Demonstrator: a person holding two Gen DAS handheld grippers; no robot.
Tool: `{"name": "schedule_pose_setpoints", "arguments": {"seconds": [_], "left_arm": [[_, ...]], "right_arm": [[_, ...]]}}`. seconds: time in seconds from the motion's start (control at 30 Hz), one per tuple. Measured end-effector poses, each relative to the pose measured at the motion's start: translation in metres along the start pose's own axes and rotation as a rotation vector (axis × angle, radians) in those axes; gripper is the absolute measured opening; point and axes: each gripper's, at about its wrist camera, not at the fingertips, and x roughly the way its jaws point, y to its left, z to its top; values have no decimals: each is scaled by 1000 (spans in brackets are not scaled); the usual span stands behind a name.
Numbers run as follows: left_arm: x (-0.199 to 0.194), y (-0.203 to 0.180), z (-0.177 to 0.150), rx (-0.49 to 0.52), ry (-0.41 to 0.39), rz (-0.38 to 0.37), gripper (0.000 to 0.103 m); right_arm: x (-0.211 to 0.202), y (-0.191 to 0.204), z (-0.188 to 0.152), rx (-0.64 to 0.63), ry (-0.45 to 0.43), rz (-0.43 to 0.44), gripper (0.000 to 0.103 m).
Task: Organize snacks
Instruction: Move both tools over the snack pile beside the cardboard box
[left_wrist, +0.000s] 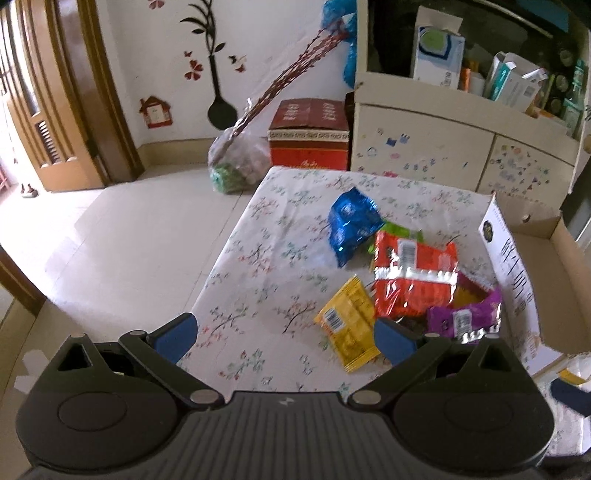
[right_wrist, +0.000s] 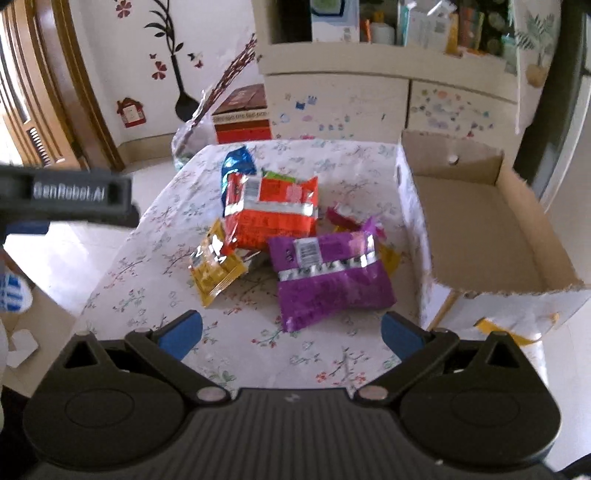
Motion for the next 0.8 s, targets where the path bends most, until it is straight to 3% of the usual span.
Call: {"name": "schedule_pose_setpoints", "arguments": {"seconds": [0.3,0.8], "left_arm": [[-2,-5,-17,45,29,33,103],[5,-22,-30,113,66,60,103]], "right_arm": [[-3,-12,7,78,-12,-1,102],[7,-20,9,136,8,-118,102]]}}
